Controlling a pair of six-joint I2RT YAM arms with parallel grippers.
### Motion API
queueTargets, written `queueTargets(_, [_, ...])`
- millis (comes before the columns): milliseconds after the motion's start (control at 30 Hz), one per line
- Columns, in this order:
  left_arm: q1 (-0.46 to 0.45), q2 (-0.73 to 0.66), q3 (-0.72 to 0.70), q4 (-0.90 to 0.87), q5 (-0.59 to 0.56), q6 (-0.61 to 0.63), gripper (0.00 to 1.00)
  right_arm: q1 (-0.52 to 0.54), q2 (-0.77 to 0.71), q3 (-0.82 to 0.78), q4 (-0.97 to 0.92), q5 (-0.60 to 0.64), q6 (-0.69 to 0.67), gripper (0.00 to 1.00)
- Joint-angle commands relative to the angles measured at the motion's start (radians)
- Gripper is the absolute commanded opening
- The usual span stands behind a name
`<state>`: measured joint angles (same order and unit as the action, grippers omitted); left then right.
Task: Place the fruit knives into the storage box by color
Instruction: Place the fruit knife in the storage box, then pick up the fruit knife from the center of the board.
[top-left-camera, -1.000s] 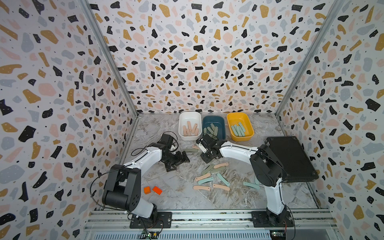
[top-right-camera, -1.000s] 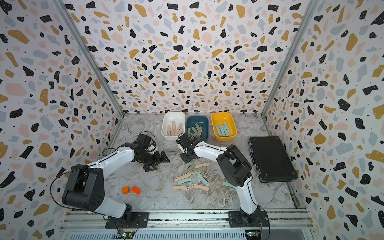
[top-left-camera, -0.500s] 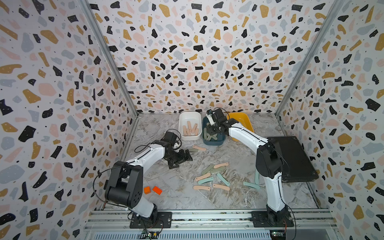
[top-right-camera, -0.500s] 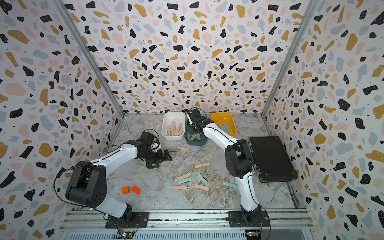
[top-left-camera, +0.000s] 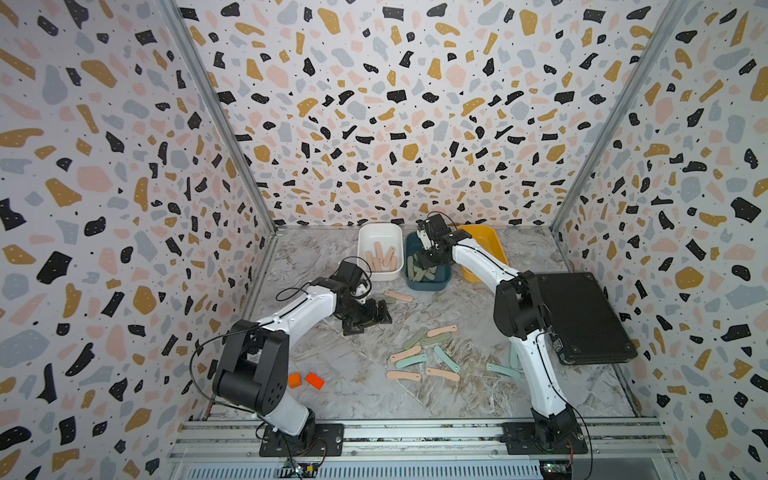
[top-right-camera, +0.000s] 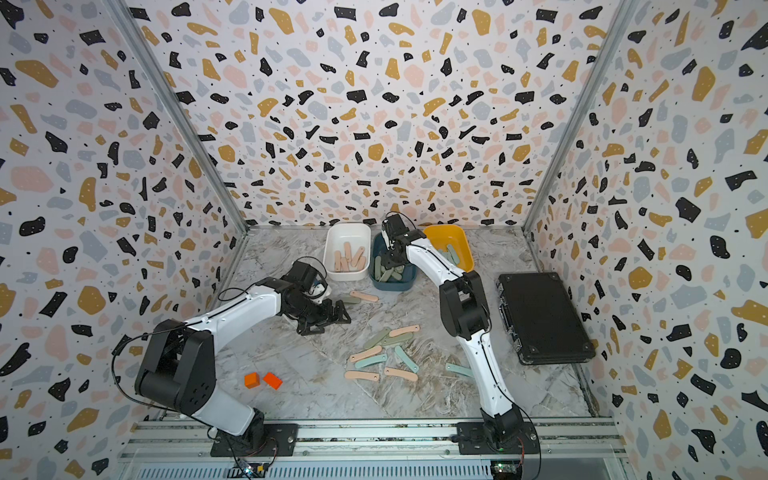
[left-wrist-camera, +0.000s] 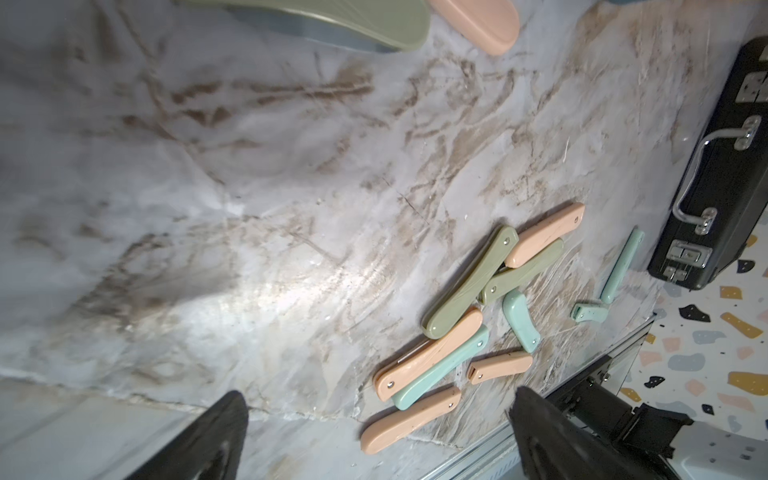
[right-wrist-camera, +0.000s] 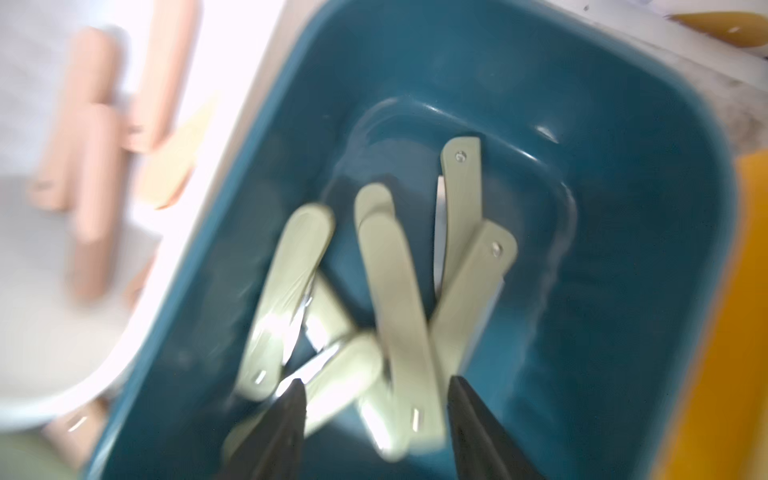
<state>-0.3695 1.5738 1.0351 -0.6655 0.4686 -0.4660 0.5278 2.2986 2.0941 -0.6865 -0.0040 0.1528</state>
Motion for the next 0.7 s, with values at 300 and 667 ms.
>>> queueTargets(300, [-0.202,-0.039,-0.002,-0.115,-0.036,0.135,0.99,0.048,-0.683,-0.859,0.059,-0.088,0.112,0.60])
queueTargets(667, [-0.205,-0.047,-0.054,-0.034,0.049,0.039,0.99,0.093,-0.763,-1.234,0.320,-0.268,0.327,0.54])
